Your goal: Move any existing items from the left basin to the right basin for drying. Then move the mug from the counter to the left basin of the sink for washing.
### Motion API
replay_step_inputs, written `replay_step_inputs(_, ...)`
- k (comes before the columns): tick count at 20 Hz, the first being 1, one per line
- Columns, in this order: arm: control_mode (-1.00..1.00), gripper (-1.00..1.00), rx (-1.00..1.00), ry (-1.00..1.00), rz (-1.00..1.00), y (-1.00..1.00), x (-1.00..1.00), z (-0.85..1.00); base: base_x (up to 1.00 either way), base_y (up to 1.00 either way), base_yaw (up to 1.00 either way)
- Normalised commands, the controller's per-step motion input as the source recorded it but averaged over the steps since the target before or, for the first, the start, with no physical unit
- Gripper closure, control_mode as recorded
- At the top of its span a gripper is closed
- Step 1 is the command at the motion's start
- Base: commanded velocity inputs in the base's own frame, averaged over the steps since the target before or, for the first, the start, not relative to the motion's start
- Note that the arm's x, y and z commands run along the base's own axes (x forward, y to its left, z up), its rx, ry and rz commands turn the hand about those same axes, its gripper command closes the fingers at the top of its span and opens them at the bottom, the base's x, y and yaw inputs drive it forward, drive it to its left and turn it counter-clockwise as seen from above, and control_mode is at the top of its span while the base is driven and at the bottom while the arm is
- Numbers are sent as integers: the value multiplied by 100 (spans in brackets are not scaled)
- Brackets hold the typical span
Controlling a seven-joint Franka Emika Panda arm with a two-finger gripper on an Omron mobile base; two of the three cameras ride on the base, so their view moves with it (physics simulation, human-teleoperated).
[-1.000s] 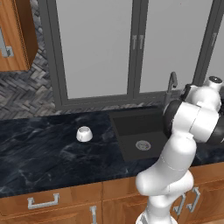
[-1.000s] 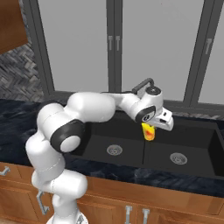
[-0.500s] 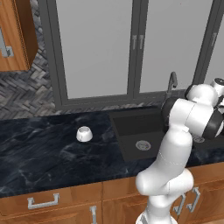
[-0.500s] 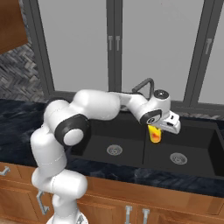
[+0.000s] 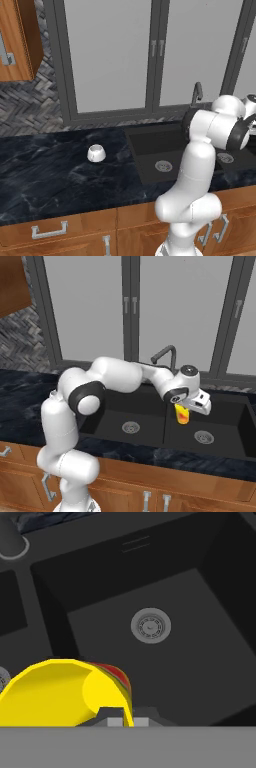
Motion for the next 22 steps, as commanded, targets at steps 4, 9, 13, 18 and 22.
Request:
replay_step_inputs(4,-100,100,0,0,-1,-22,0,-30,0,0,0)
replay_step_inputs(9,-100,100,0,0,0,-10,0,-27,0,0,0)
replay_step_inputs(13,-100,100,0,0,0,-6,0,-32,0,0,0)
replay_step_inputs(18,-100,100,0,0,0,0,0,-30,0,0,0)
replay_step_inputs(22,-100,100,0,0,0,0,3,-28,0,0,0)
